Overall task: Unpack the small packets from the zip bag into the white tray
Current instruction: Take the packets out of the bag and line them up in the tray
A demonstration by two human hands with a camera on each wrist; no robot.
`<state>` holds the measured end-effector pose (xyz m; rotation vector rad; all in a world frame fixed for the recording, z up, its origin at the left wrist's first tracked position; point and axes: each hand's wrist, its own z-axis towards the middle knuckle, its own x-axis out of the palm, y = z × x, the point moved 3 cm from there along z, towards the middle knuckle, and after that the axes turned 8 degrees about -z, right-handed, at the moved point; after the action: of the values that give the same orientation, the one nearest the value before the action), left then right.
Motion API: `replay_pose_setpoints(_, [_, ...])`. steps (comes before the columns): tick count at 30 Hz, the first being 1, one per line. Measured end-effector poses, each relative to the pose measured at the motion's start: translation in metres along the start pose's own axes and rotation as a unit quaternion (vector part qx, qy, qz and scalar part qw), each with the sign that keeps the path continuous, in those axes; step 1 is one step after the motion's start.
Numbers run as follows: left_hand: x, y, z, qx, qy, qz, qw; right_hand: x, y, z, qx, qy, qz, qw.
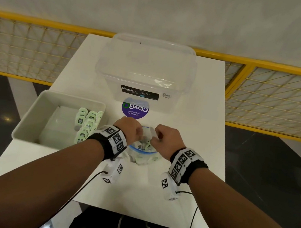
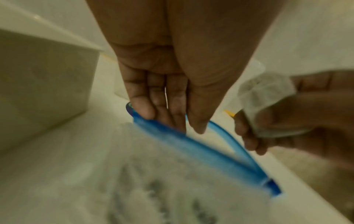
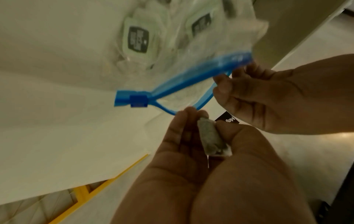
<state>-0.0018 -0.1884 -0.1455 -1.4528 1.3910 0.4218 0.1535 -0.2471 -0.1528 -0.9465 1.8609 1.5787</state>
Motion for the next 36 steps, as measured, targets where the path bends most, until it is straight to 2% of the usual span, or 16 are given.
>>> replay_pose_setpoints(2, [0.006, 0.005, 0.0, -0.017, 0.039, 0.084, 0.996, 0.007, 0.001, -0.004, 0.012, 0.041, 0.005, 0.999])
replay_pose_setpoints(6, [0.024, 0.016, 0.0, -0.019, 0.107, 0.104, 0.989, 0.024, -0.005, -0.007, 0.037, 0.105, -0.032, 0.993])
replay_pose_setpoints(15, [0.027, 0.011, -0.001, 0.014, 0.113, 0.113, 0.987, 0.027, -0.009, -0.006, 0.045, 0.09, 0.018, 0.995])
replay_pose_setpoints(17, [0.02, 0.01, 0.0, 0.019, 0.091, 0.097, 0.991, 0.025, -0.009, -0.005, 0.043, 0.086, 0.021, 0.995])
replay_pose_setpoints(20, [0.005, 0.008, -0.002, 0.039, 0.023, 0.01, 0.999, 0.022, -0.008, -0.001, 0.046, 0.074, 0.037, 0.995])
replay_pose_setpoints(26, [-0.02, 0.007, -0.007, 0.081, -0.061, -0.122, 0.987, 0.014, 0.003, 0.007, 0.032, 0.049, 0.05, 0.997])
replay_pose_setpoints(32, [-0.041, 0.008, -0.014, 0.101, -0.052, -0.159, 0.981, 0.004, 0.021, 0.016, 0.022, -0.006, 0.051, 0.998])
replay_pose_setpoints(36, [-0.055, 0.017, -0.016, 0.073, -0.063, -0.182, 0.979, 0.004, 0.037, 0.022, 0.016, -0.014, 0.052, 0.998])
